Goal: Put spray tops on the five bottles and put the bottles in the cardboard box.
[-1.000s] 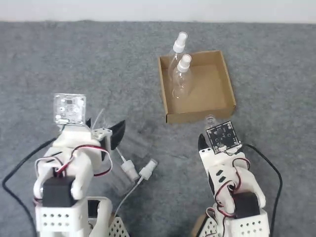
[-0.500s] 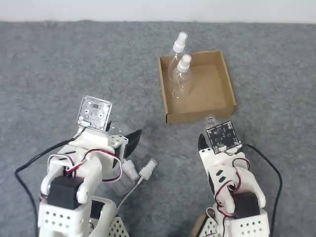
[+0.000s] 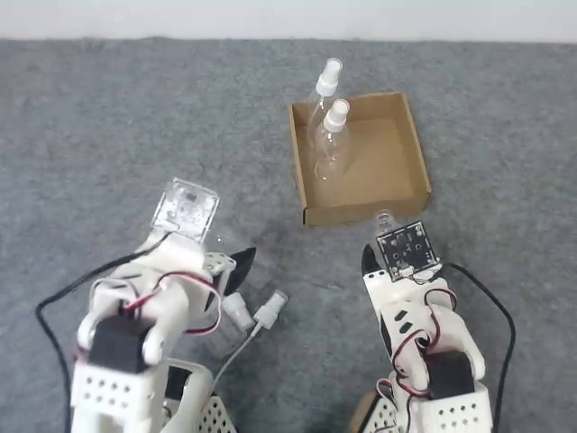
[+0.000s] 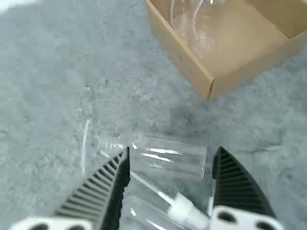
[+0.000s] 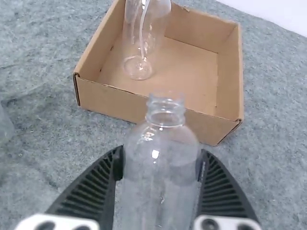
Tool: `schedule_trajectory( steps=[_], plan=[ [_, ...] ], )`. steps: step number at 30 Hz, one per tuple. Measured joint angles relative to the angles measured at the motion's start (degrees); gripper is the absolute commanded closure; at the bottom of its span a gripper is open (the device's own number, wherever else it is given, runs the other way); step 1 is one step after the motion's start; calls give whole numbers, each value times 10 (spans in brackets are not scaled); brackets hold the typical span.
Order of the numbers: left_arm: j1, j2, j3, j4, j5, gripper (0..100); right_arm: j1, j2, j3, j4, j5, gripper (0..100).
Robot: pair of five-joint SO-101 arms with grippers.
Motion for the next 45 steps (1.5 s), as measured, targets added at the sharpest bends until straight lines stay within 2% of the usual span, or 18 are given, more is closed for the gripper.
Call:
schedule_trajectory(
  steps=[4,10,25,32,45],
  plan=[
    [38,80,0,0,0,788,0,0,0,0,0,887],
    [82,185,-30,15,3,787,0,0,0,0,0,887],
    [150,317,-31,16,-3,789,0,0,0,0,0,887],
    [151,405,-31,15,-3,790,0,0,0,0,0,887],
    [152,468,-31,-26,-3,790,0,0,0,0,0,887]
  ],
)
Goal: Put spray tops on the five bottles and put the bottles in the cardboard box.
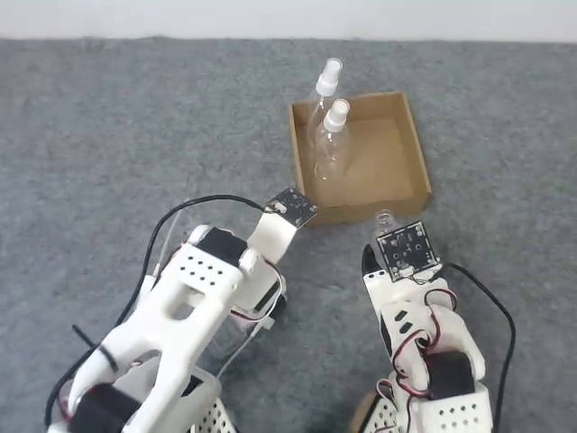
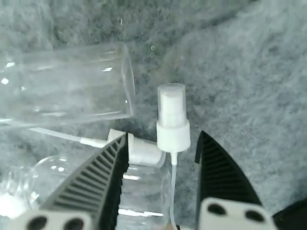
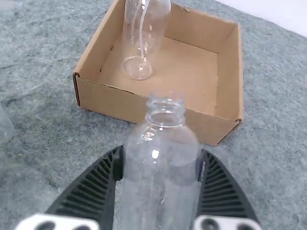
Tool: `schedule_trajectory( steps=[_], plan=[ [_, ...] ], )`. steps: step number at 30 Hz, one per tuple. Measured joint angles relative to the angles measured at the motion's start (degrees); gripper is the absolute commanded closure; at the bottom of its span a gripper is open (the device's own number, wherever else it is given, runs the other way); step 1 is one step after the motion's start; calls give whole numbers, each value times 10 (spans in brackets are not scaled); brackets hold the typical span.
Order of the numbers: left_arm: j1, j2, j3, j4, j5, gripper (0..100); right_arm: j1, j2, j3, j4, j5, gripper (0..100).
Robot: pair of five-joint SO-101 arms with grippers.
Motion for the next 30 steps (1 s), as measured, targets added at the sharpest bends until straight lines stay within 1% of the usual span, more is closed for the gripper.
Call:
schedule_trajectory(
  steps=[7,12,17,30],
  plan=[
    [0,71,-1,-33,2,790,0,0,0,0,0,887],
    [0,123,-1,-69,25,791,0,0,0,0,0,887],
    [0,165,-1,-88,26,791,0,0,0,0,0,887],
    [0,188,-3,-101,24,791,0,0,0,0,0,887]
  ],
)
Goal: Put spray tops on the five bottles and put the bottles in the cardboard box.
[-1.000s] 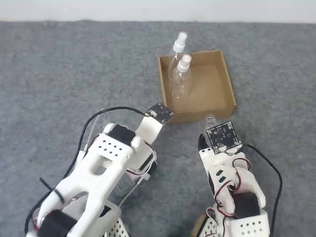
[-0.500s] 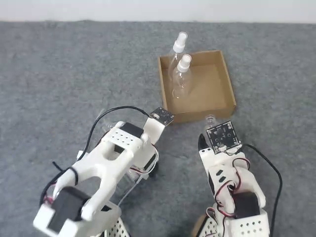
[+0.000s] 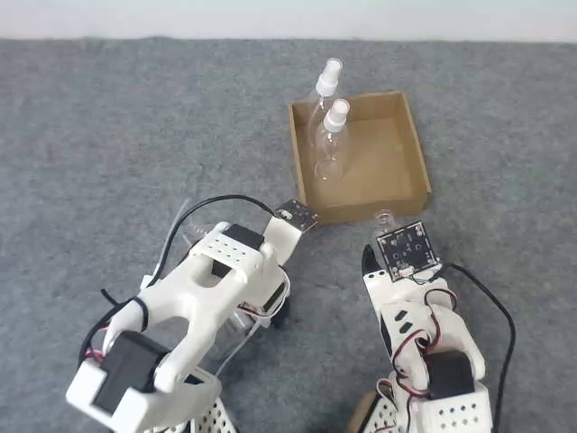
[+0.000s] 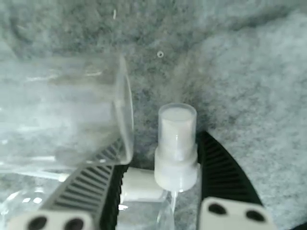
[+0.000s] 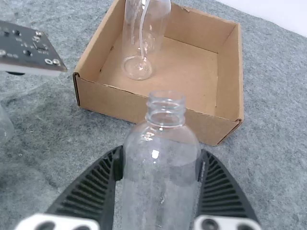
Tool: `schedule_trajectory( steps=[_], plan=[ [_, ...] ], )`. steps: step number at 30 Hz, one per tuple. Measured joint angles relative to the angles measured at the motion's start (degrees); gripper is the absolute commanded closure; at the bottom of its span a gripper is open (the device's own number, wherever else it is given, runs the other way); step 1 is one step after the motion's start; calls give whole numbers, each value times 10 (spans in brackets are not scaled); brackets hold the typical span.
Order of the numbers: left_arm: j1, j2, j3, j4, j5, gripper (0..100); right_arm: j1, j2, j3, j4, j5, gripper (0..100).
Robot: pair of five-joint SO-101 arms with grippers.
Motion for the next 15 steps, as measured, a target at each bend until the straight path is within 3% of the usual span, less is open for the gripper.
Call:
schedule_trajectory(
  steps=[8,15],
  plan=[
    [6,3,0,-10,3,923,0,0,0,0,0,887],
    [8,4,-6,-15,4,941,0,0,0,0,0,887]
  ],
)
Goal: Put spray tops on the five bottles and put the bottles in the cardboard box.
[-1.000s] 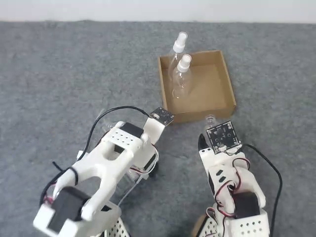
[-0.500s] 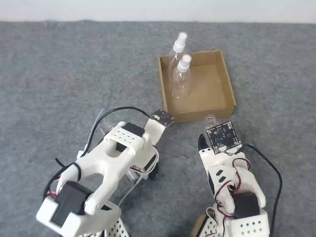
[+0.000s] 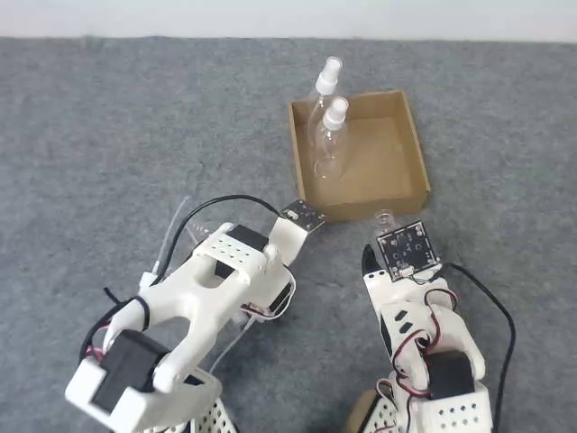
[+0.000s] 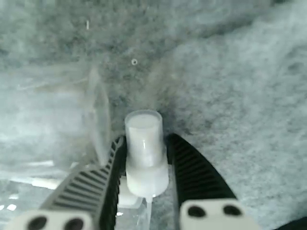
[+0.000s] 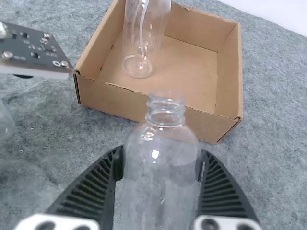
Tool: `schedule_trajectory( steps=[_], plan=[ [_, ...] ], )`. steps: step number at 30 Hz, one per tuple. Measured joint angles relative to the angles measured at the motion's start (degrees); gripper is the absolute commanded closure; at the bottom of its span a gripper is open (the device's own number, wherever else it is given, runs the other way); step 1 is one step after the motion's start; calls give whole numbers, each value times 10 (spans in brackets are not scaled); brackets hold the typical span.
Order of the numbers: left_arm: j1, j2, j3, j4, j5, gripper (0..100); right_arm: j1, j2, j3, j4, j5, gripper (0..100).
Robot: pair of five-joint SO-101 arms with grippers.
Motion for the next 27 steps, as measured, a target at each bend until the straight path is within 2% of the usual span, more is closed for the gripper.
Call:
schedule_trajectory(
  steps=[18,27],
  plan=[
    [0,4,-11,7,2,960,0,0,0,0,0,887],
    [-4,-91,9,14,4,959,0,0,0,0,0,887]
  ],
)
